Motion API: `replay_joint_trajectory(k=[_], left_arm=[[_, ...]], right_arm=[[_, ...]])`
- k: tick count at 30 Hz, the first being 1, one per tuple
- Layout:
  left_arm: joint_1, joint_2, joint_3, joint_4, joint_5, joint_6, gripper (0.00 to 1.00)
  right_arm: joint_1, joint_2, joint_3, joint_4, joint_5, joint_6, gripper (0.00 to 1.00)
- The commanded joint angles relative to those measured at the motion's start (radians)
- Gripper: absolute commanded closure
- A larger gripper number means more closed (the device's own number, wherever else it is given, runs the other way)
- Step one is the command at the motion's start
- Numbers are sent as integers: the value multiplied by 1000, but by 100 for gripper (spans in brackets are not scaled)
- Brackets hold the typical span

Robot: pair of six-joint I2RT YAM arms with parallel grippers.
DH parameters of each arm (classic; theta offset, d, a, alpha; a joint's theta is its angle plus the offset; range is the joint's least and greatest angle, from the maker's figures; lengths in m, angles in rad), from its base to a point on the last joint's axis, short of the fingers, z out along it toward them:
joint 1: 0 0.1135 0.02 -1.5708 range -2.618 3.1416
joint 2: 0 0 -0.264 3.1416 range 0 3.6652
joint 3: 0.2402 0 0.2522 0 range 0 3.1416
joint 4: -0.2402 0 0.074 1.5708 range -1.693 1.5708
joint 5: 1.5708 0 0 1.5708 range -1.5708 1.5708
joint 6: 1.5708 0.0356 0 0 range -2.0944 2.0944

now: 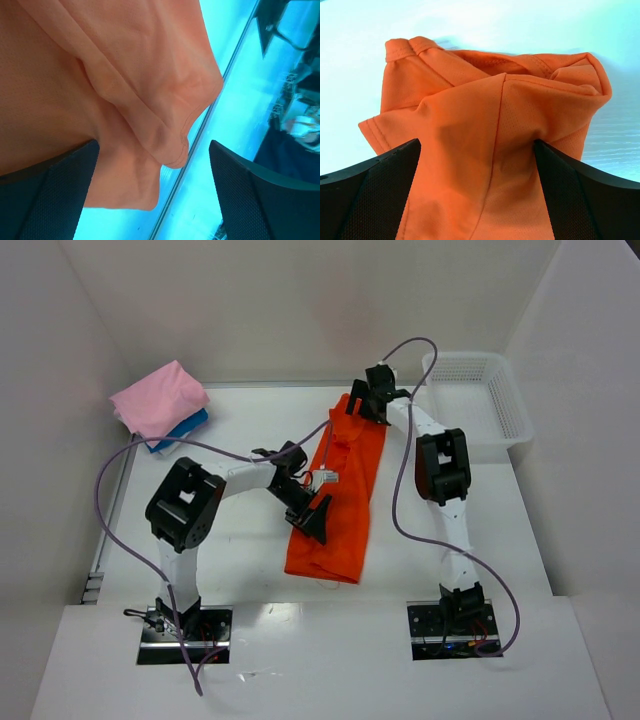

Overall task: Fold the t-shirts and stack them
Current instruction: Rotate the tshirt 90 degrees

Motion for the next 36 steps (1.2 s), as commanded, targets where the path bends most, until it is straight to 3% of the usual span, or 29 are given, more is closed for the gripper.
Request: replay_joint_trajectory(k=[1, 8, 14, 19, 27, 36], left_arm=[[-10, -83, -42, -4, -69, 45, 1], [44, -269, 8, -28, -183, 24, 1], [44, -387, -37, 9, -400, -21, 1], [44, -531, -94, 68, -519, -60, 1], [44, -829, -245, 142, -414, -34, 1], [44, -910, -245, 151, -384, -34, 1]], right_arm=[[23, -51, 43, 21, 27, -49, 0], [14, -309, -72, 44, 62, -104, 0], [14, -478, -249, 64, 35, -139, 0], [14, -456, -374, 118, 23, -107, 0], [14, -346, -374, 123, 23, -73, 0], [14, -174, -181, 91, 32, -113, 0]])
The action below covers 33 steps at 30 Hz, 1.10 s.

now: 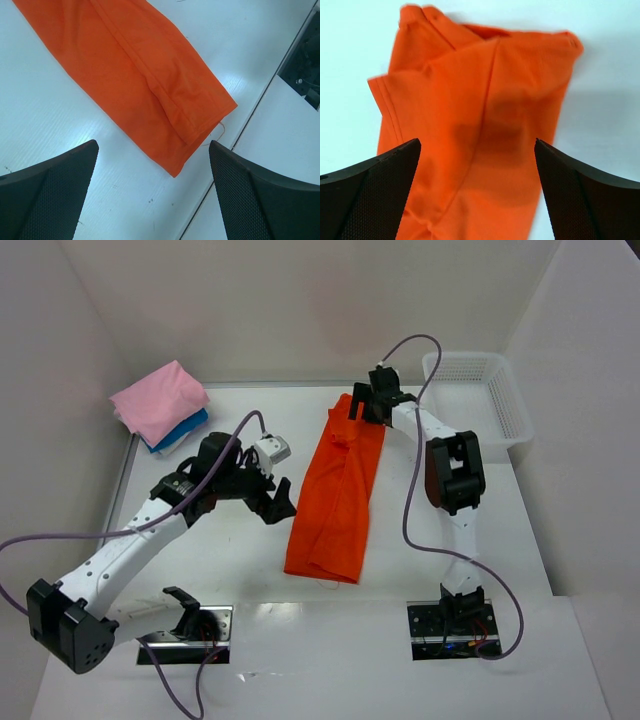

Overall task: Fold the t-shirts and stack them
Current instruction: Rotate the tshirt 90 degrees

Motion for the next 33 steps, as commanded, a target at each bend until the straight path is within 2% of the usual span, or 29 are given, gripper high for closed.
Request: replay_joint_trajectory(k=[1, 4, 7, 17, 25, 30, 33], left_arm=[[-2, -48, -13, 35, 36, -11, 1], [-2, -74, -22, 35, 13, -20, 1], [-2, -96, -32, 35, -23, -20, 1], [7, -87, -22, 35, -24, -20, 1], [7, -59, -22, 35, -24, -20, 1], [16, -50, -22, 35, -37, -29, 1], [16, -38, -22, 35, -37, -40, 1]], right_arm=[[-4, 64, 102, 18, 4, -18, 0], [-4, 109, 172, 7, -5, -27, 0], [-4, 236, 317, -75, -5, -38, 0], [34, 324, 411, -85, -94, -57, 0], [95, 436, 621, -95, -187, -57, 0], [117, 482, 746, -177, -177, -47, 0], [117, 468, 731, -213, -80, -47, 0]])
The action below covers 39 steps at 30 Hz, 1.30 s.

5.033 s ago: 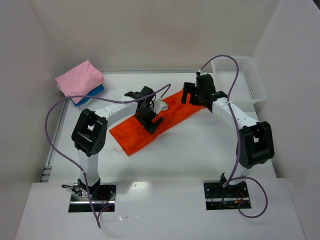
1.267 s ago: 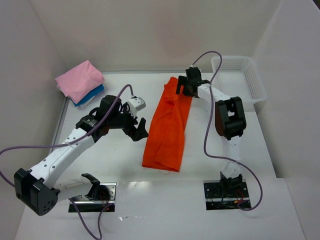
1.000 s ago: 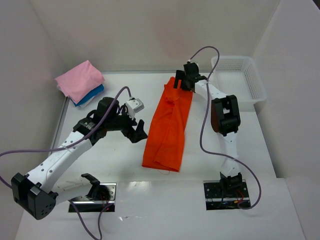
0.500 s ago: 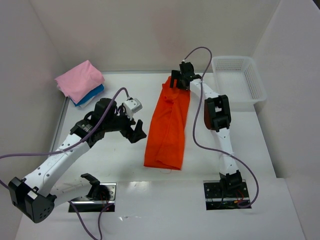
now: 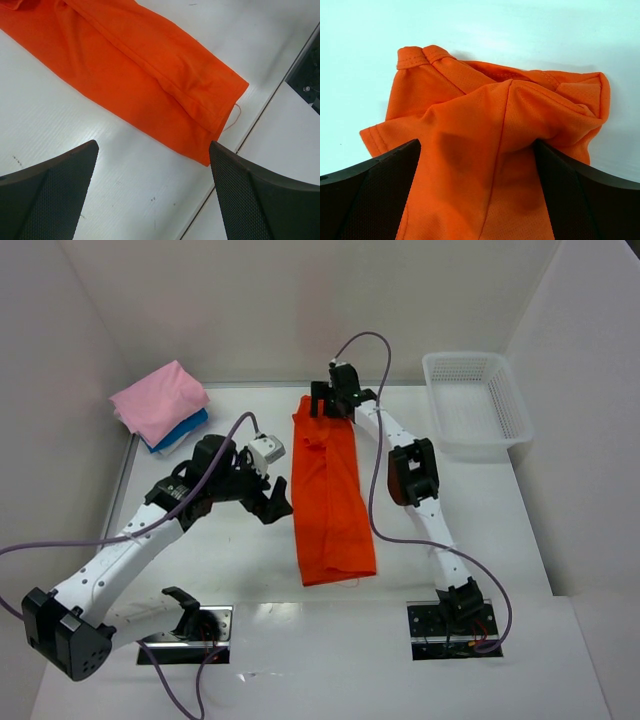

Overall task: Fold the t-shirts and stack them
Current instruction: Rotate the tshirt 90 degrees, then grab the bottom of the folded rectangular tshirt with both arms

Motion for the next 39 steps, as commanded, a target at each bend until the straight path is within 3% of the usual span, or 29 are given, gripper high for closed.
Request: replay_joint_trajectory(k=[1, 6, 11, 15, 21, 26, 31, 39], left_arm=[[7, 10, 3, 30, -15, -20, 1], [7, 76, 23, 39, -59, -76, 1], [16, 163, 63, 49, -24, -150, 1], [7, 205, 46, 119, 29, -234, 1], [-30, 153, 11, 93, 46, -348, 1], [-41, 111, -63, 44, 69, -437, 1], [-50, 163, -86, -13, 79, -512, 1], [-59, 142, -172, -47, 16, -579, 1]], right_arm=[[-15, -35, 28, -82, 66, 4, 0], [-76, -259, -250, 28, 44, 15, 0], [-110, -481, -395, 63, 67, -49, 0], [-110, -754, -690, 157, 46, -91, 0], [-110, -997, -1024, 143, -45, 24, 0], [-110, -1335, -1322, 111, -100, 166, 0], [-17, -1538, -1501, -18, -100, 285, 0], [305, -1666, -1724, -112, -89, 645, 6]])
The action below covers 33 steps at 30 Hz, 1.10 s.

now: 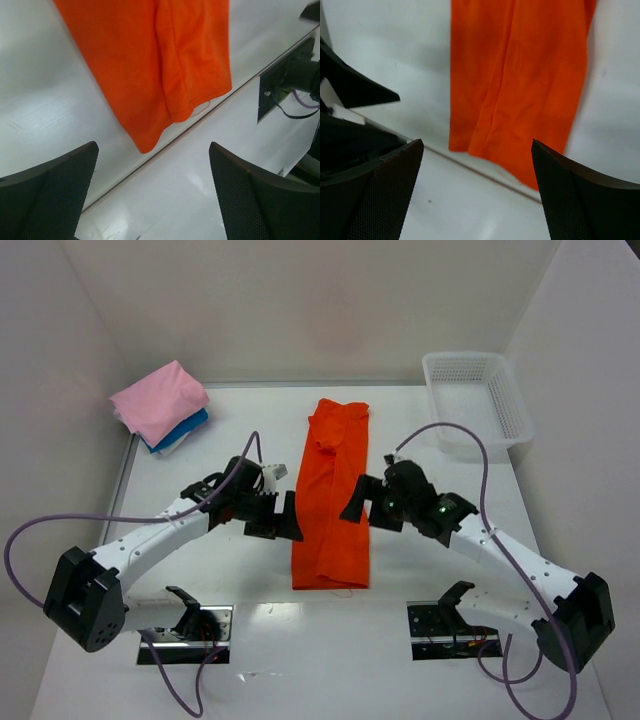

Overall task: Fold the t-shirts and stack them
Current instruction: Grab the bottom of the folded rectangular tshirt with both arms

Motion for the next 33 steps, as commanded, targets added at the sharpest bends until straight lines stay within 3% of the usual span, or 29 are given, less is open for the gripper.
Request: replay_joint_trajectory(k=[1, 5, 15, 24, 33], left_arm=[[-12, -41, -61, -15, 2, -65, 1], [-12, -80, -83, -6, 2, -131, 1], [-22, -20, -105, -24, 6, -162, 1], [-71, 34, -157, 28, 21, -216, 1], [-107, 75, -198, 114, 42, -286, 7]], right_arm=[[107, -51, -93, -82, 21, 230, 7], [187, -82, -156, -127, 39, 339, 8], [260, -4, -193, -197, 61, 376, 8], [260, -52, -296, -155, 72, 416, 8], [260, -29, -357, -49, 63, 434, 8]])
